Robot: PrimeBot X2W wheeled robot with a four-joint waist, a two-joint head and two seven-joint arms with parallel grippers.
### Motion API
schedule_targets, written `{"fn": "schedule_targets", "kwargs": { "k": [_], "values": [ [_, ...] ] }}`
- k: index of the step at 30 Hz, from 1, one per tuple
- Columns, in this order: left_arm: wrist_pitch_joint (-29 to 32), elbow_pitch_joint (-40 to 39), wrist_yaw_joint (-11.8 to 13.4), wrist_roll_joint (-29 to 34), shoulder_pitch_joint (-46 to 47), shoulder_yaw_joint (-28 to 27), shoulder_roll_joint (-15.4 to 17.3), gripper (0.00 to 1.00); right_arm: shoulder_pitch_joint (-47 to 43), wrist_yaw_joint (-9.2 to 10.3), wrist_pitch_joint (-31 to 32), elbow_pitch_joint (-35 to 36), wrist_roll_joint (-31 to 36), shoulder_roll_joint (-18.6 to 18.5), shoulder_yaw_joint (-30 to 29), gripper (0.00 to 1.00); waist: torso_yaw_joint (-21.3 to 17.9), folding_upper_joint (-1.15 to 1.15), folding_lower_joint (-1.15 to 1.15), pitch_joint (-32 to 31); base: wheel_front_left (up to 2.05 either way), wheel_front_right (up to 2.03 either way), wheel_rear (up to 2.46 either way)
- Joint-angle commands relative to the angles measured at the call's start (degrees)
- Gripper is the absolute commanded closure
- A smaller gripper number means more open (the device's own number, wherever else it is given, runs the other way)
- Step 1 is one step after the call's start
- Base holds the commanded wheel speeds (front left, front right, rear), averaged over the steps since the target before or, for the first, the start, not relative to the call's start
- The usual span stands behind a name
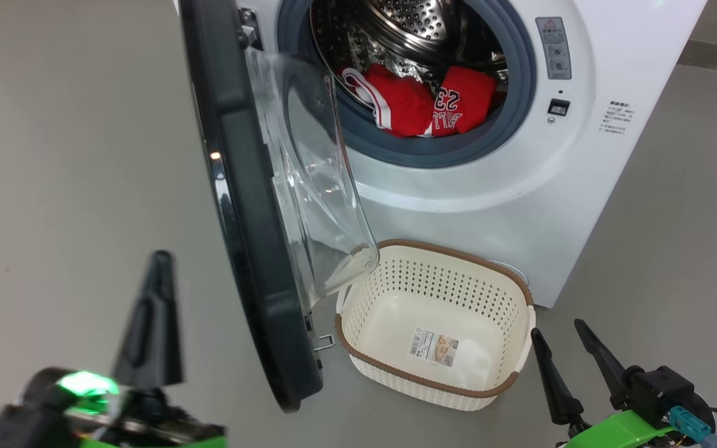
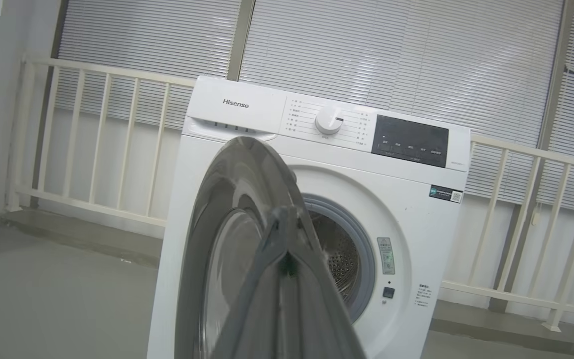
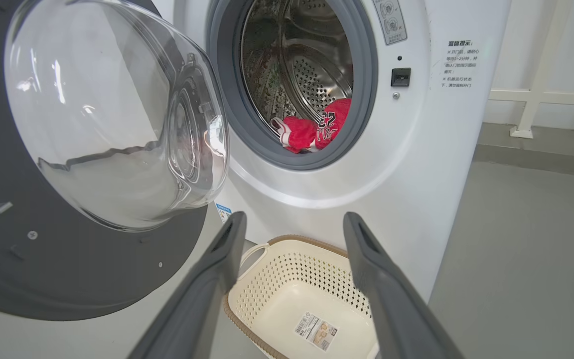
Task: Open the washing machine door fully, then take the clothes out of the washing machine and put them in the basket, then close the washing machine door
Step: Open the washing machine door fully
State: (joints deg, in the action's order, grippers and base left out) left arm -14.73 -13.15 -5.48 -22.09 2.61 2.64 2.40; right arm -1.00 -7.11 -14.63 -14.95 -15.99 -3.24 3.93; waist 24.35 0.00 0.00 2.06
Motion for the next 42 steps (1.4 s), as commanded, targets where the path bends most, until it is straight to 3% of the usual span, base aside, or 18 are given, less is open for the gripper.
{"fn": "schedule_targets", "kwargs": {
  "k": [1,9,15,28,42],
  "values": [
    [-0.27,-2.22,0.21,0.6,1.95,-0.08,0.48,1.0,0.88,-0.37,-0.37,1.51,0.44,-0.15,0.99,0.0,-0.1,0.0,0.0,0.08,0.0,0.0,0.0],
    [-0.27,0.87,-1.24,2.22,-0.04,16.26,0.48,1.0,0.82,-0.37,-0.37,1.56,0.65,-0.13,1.38,0.0,-0.48,0.0,0.0,-0.19,0.0,0.0,0.0],
    [-0.27,7.24,-1.49,1.14,-0.62,20.22,0.48,1.0,0.75,-0.37,-0.37,1.69,0.62,-0.08,1.86,0.0,-0.69,0.0,0.0,-0.18,0.0,0.0,0.0],
    [-0.27,20.23,-1.14,-3.92,3.54,17.01,0.48,1.0,1.25,-0.37,-0.37,2.15,0.82,-0.06,2.15,0.0,-0.88,0.0,0.0,0.41,0.0,0.0,0.0],
    [-0.27,20.03,-0.28,-4.2,1.01,8.03,0.48,1.0,1.64,-0.37,-0.37,2.83,1.01,0.04,1.9,0.0,-0.31,0.0,0.0,1.36,0.0,0.0,0.0]
  ]
}}
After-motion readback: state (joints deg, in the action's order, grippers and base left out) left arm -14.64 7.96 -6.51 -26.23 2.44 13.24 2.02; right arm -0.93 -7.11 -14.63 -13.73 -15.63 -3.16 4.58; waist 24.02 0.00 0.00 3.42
